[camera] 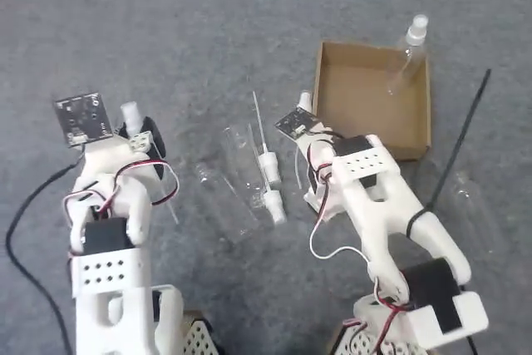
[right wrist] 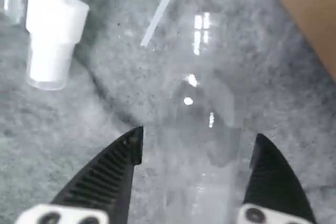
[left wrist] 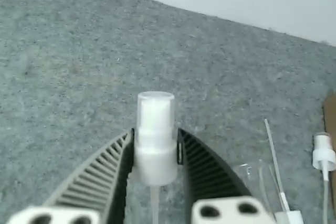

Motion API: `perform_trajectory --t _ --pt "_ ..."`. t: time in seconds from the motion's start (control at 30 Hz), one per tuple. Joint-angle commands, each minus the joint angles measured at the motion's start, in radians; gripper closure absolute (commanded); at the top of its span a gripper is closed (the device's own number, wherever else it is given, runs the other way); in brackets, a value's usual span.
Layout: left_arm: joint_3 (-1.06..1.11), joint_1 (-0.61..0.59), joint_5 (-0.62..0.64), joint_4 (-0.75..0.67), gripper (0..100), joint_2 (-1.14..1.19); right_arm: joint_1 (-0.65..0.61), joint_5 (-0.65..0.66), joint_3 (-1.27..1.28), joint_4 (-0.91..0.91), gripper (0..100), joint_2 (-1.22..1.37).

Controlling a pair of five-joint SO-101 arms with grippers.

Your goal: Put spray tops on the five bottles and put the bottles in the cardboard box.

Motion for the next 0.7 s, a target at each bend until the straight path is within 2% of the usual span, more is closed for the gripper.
perform_trajectory --t 0.0,0.27,0.5,0.67 --pt "0.002 -0.002 -0.006 -0.002 99 -0.020 -0.013 0.006 -0.061 0.013 75.8 -0.013" --pt "0.002 -0.002 -0.006 -0.002 99 -0.020 -0.013 0.003 -0.021 -0.025 75.7 -0.027" --pt "0.002 -0.002 -0.006 -0.002 99 -0.020 -0.013 0.003 0.152 -0.150 76.0 -0.222" --pt "0.002 -0.002 -0.005 -0.002 99 -0.020 -0.045 0.009 0.192 -0.165 76.0 -0.243"
